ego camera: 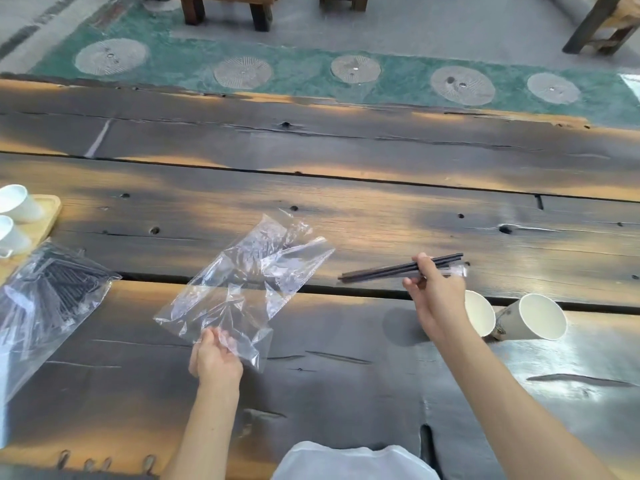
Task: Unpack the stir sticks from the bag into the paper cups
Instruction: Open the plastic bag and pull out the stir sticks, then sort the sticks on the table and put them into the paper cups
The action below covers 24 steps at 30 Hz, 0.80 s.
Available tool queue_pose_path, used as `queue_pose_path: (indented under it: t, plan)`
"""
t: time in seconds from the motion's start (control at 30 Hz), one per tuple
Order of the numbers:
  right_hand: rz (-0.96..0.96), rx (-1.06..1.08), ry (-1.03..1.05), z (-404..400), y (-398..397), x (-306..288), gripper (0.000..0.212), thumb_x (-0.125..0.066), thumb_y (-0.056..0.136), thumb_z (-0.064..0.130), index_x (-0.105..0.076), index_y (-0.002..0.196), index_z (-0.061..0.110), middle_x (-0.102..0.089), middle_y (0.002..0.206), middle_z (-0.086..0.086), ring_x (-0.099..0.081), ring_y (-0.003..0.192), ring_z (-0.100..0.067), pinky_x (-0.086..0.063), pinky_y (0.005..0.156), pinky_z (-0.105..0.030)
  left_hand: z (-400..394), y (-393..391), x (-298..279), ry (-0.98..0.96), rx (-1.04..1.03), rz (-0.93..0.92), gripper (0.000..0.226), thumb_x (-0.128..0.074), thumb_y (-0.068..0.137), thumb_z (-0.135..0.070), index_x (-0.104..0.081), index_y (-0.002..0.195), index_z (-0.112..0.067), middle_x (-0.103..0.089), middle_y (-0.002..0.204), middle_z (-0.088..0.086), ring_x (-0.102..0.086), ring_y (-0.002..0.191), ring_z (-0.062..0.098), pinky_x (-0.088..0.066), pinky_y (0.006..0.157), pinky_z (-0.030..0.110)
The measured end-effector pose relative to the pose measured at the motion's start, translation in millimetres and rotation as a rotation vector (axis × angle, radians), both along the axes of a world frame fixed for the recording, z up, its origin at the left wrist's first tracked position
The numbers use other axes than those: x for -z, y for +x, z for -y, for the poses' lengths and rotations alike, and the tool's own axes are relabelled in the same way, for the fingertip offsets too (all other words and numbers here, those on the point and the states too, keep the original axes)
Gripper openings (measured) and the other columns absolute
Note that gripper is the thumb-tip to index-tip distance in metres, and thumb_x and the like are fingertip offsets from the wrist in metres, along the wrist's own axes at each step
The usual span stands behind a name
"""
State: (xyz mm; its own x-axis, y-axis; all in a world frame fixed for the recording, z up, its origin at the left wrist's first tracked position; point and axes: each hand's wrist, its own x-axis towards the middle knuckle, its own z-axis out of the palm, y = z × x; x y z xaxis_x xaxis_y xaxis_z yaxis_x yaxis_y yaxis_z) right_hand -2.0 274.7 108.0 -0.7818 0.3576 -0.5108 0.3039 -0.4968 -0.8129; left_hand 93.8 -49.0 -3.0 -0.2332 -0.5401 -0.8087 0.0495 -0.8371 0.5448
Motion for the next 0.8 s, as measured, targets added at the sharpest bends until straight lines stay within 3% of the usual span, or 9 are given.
queue_pose_path:
  t: [0.13, 0.23, 0.4, 0.47, 0.53, 0.6, 0.67, 0.73, 0.8]
  plan:
    - [0.193, -0.451, 0.333, 8.0, 5.3, 39.4, 0.011, -0.067, 0.09, 0.009, -0.058, 0.086, 0.005, -0.05, 0.066, -0.01, -0.044, 0.042, -0.009, -0.044, 0.04, -0.023, 0.1, 2.8, 7.6, -0.038, -0.027, 0.04, 0.027, -0.058, 0.095, -0.003, -0.051, 0.07, -0.012, -0.049, 0.048, -0.001, -0.043, 0.04, 0.01, -0.035, 0.038, 0.021]
    - [0.347, -0.728, 0.434, 16.3, 12.7, 71.1, 0.014, -0.066, 0.089, 0.007, -0.058, 0.078, 0.006, -0.051, 0.061, -0.008, -0.044, 0.04, -0.01, -0.047, 0.039, -0.023, -3.4, 3.3, 13.4, -0.087, 0.041, 0.215, 0.02, -0.063, 0.094, -0.018, -0.052, 0.078, -0.014, -0.048, 0.054, -0.001, -0.037, 0.04, 0.009, -0.031, 0.039, 0.021]
    - [0.519, -0.953, 0.673, 21.2, 16.3, 116.3, 0.018, -0.068, 0.086, 0.016, -0.055, 0.076, 0.007, -0.055, 0.058, -0.011, -0.053, 0.043, -0.022, -0.051, 0.045, -0.028, -30.1, 13.6, 15.6, -0.18, 0.193, 0.476, 0.035, -0.053, 0.099, -0.038, -0.056, 0.092, -0.004, -0.052, 0.069, 0.005, -0.052, 0.064, 0.02, -0.046, 0.064, 0.029]
    - [0.544, -0.998, 0.741, 24.9, 15.9, 124.1, 0.018, -0.068, 0.086, 0.02, -0.059, 0.08, 0.005, -0.06, 0.066, -0.011, -0.059, 0.048, -0.024, -0.052, 0.044, -0.029, -41.7, 22.7, 19.7, -0.165, 0.216, 0.504, 0.038, -0.048, 0.102, -0.036, -0.059, 0.111, -0.001, -0.057, 0.079, 0.008, -0.058, 0.079, 0.025, -0.049, 0.074, 0.031]
    - [0.554, -0.985, 0.788, 29.1, 14.7, 127.5, 0.019, -0.066, 0.087, 0.022, -0.06, 0.084, 0.004, -0.062, 0.074, -0.011, -0.061, 0.049, -0.024, -0.052, 0.042, -0.028, -50.5, 30.2, 25.2, -0.135, 0.235, 0.527, 0.046, -0.045, 0.103, -0.034, -0.057, 0.125, 0.005, -0.06, 0.083, 0.01, -0.06, 0.076, 0.026, -0.052, 0.069, 0.032]
    - [0.533, -0.957, 0.828, 31.6, 13.9, 129.1, 0.017, -0.064, 0.088, 0.021, -0.057, 0.082, 0.007, -0.063, 0.075, -0.01, -0.061, 0.049, -0.022, -0.044, 0.036, -0.02, -56.2, 34.1, 32.0, -0.119, 0.283, 0.566, 0.048, -0.042, 0.104, -0.031, -0.056, 0.124, 0.01, -0.054, 0.071, 0.009, -0.053, 0.061, 0.022, -0.048, 0.056, 0.03]
    - [0.516, -0.936, 0.863, 31.8, 12.5, 131.1, 0.018, -0.062, 0.09, 0.023, -0.055, 0.083, 0.008, -0.061, 0.074, -0.008, -0.059, 0.052, -0.019, -0.038, 0.033, -0.017, -63.0, 34.2, 35.8, -0.115, 0.322, 0.597, 0.049, -0.04, 0.103, -0.029, -0.053, 0.126, 0.012, -0.051, 0.069, 0.01, -0.05, 0.059, 0.021, -0.045, 0.053, 0.031]
    - [0.507, -0.904, 0.875, 32.3, 11.9, 134.1, 0.021, -0.062, 0.091, 0.027, -0.055, 0.082, 0.01, -0.063, 0.078, -0.01, -0.064, 0.058, -0.025, -0.047, 0.04, -0.021, -71.6, 33.2, 32.0, -0.15, 0.336, 0.637, 0.043, -0.041, 0.101, -0.028, -0.055, 0.122, 0.007, -0.061, 0.08, 0.016, -0.056, 0.064, 0.026, -0.051, 0.059, 0.037]
    - [0.485, -0.853, 0.877, 31.0, 11.6, 136.4, 0.025, -0.062, 0.09, 0.034, -0.053, 0.085, 0.011, -0.066, 0.085, -0.013, -0.068, 0.066, -0.032, -0.058, 0.056, -0.034, -78.6, 30.9, 31.0, -0.242, 0.383, 0.711, 0.035, -0.043, 0.095, -0.026, -0.059, 0.112, 0.0, -0.067, 0.098, 0.023, -0.064, 0.079, 0.037, -0.057, 0.076, 0.046]
